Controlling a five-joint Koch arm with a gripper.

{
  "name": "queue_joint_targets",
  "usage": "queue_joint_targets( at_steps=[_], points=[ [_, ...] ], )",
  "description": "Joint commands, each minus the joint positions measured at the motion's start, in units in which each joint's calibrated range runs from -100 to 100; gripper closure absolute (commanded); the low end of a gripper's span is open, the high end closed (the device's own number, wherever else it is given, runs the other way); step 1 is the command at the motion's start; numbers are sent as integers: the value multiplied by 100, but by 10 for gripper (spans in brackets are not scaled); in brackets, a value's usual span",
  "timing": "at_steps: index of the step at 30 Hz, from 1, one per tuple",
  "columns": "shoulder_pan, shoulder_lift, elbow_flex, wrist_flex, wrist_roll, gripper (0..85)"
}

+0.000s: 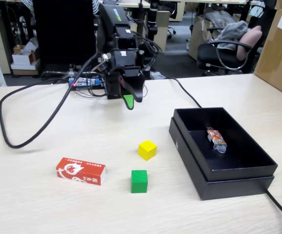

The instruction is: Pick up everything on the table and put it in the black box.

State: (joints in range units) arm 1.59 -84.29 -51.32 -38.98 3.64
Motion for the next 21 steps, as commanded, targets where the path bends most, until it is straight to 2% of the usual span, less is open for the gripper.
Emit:
queue_joint_targets(
  at_steps=[1, 10, 13, 15, 21],
  points=[
    [-5, 36, 835, -426, 24, 354],
    [15, 1355, 2748, -1713, 24, 354],
    [15, 2136, 3809, -2543, 24, 354],
    [-5, 3306, 5024, -3571, 24, 356],
    [-24, 4545, 6148, -3959, 29, 360]
  ],
)
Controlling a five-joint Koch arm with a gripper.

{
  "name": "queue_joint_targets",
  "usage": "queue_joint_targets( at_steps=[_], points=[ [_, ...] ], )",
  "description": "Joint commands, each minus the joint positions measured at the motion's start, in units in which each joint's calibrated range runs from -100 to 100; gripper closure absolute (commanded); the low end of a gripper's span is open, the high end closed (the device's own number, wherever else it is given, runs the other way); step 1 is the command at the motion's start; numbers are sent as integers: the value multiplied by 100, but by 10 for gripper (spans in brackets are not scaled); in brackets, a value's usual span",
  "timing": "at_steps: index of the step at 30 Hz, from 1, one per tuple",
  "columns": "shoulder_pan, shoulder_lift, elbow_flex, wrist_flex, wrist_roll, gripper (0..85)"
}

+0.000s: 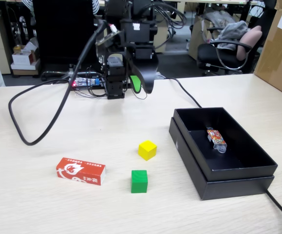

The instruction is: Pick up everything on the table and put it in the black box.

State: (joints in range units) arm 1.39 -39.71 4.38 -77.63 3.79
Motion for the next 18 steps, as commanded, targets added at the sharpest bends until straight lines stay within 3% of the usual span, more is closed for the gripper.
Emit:
queue_joint_targets(
  at_steps=[1, 18],
  points=[
    [-15, 259, 731, -112, 15, 366],
    [-59, 2347, 1602, -276, 0, 378]
  ],
)
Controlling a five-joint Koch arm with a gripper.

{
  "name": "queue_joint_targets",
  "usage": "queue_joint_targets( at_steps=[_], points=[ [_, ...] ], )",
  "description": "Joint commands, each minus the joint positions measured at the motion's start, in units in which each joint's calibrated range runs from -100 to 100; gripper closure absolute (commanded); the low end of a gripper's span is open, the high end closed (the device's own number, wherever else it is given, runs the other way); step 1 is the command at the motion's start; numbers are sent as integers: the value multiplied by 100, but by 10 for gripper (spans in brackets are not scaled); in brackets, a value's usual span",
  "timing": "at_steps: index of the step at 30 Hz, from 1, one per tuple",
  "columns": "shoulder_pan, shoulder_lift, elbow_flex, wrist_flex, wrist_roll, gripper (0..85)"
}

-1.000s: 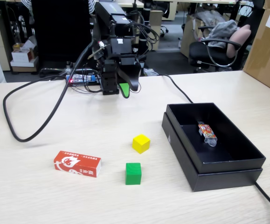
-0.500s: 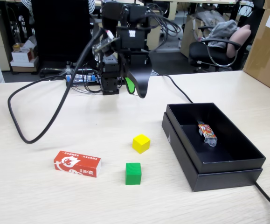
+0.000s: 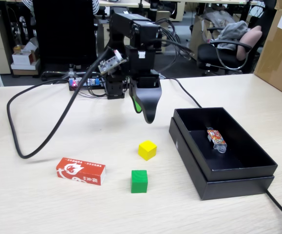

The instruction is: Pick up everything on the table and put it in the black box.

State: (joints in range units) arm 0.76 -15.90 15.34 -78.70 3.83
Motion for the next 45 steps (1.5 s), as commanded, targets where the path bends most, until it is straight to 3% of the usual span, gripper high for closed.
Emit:
queue_joint_targets(
  at_steps=[1, 5, 14, 38, 41, 45],
  points=[
    [15, 92, 542, -169, -10, 378],
    [44, 609, 823, -143, -93, 379],
    [83, 1527, 1485, -74, -654, 383],
    [29, 2938, 1439, 246, -825, 435],
    [29, 2949, 1439, 298, -830, 523],
    [29, 2995, 1421, 393, -825, 575]
  ],
)
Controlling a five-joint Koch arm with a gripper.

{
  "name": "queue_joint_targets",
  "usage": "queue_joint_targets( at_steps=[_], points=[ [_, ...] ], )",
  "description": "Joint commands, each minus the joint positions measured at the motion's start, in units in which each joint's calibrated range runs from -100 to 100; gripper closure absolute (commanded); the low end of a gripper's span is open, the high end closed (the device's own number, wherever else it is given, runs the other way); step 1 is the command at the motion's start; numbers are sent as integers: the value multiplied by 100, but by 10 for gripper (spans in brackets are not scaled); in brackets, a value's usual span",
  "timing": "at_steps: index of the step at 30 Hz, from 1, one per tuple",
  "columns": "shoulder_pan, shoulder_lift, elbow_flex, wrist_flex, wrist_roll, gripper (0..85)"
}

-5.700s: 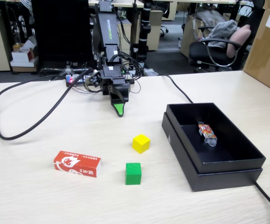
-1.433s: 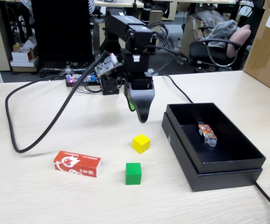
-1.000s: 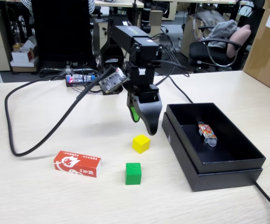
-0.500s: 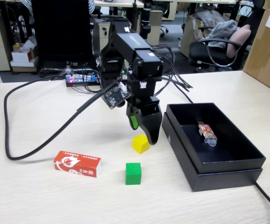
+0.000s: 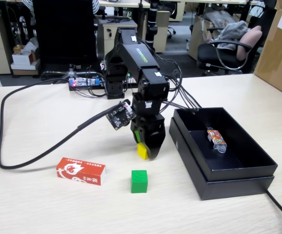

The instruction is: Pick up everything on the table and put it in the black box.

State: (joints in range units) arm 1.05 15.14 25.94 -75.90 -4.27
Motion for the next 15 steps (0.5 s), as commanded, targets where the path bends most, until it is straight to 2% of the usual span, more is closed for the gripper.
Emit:
queue_joint_targets(
  at_steps=[1, 4, 9, 11, 15],
  points=[
    [0, -97, 371, 113, -5, 575],
    [0, -51, 362, 148, 29, 576],
    [-34, -39, 407, 295, 54, 779],
    [-39, -74, 453, 295, 54, 833],
    [-63, -269, 434, 295, 54, 833]
  ],
)
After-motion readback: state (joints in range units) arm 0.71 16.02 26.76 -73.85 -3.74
